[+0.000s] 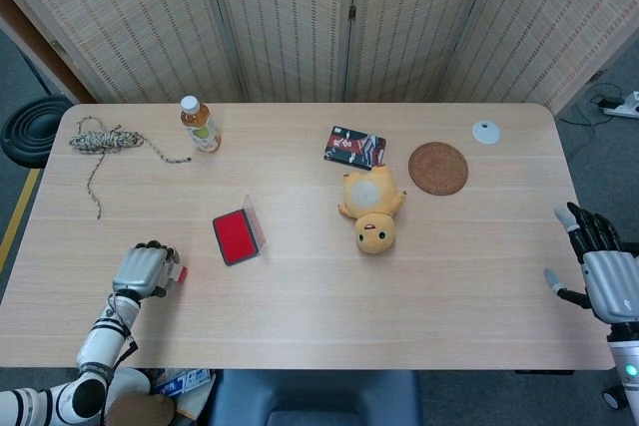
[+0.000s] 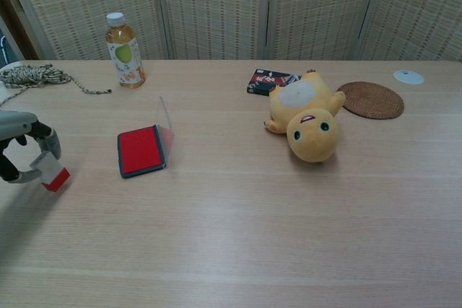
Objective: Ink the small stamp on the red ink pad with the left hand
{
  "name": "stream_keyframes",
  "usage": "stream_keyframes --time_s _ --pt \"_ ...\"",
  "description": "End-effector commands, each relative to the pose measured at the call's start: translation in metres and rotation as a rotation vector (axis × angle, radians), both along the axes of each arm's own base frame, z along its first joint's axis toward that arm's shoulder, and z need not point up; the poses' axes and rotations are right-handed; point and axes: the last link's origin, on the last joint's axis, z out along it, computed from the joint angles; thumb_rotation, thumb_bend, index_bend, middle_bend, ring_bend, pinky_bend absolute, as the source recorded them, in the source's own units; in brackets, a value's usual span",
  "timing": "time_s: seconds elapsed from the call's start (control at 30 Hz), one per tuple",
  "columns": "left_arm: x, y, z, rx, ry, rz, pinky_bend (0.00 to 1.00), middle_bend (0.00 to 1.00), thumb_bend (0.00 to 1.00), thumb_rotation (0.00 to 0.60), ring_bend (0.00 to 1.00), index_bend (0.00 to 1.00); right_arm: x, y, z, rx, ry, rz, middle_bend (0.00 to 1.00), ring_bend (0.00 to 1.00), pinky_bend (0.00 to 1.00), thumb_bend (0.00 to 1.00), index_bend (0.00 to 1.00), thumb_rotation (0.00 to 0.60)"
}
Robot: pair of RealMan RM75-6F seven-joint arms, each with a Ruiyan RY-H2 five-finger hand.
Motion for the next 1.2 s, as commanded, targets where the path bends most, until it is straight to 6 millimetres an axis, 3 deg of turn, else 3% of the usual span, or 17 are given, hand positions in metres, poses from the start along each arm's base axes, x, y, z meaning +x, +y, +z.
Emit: stream_keyframes --time_s 0.03,0.57,1.2 --pt "0.007 0.004 0.003 0.004 0.005 -0.016 0.23 0.36 0.38 0.6 0.19 0.5 -0.001 -0.001 0.0 -0.001 -0.002 -0.004 0.0 0.0 0.0 0.3 0.0 0.6" --pt "0.069 0.042 -0.007 -0.028 0.055 -0.081 0.23 0.37 0.38 0.6 0.19 0.5 -0.012 -0.011 0.008 0.029 -0.059 -0.042 0.0 0.0 0.0 0.3 0.0 0.6" --pt "0.103 0.075 -0.037 -0.092 0.11 -0.107 0.23 0.38 0.38 0.6 0.2 0.52 -0.021 -0.01 0.024 0.008 -0.118 -0.058 0.0 0.0 0.0 0.3 0.0 0.6"
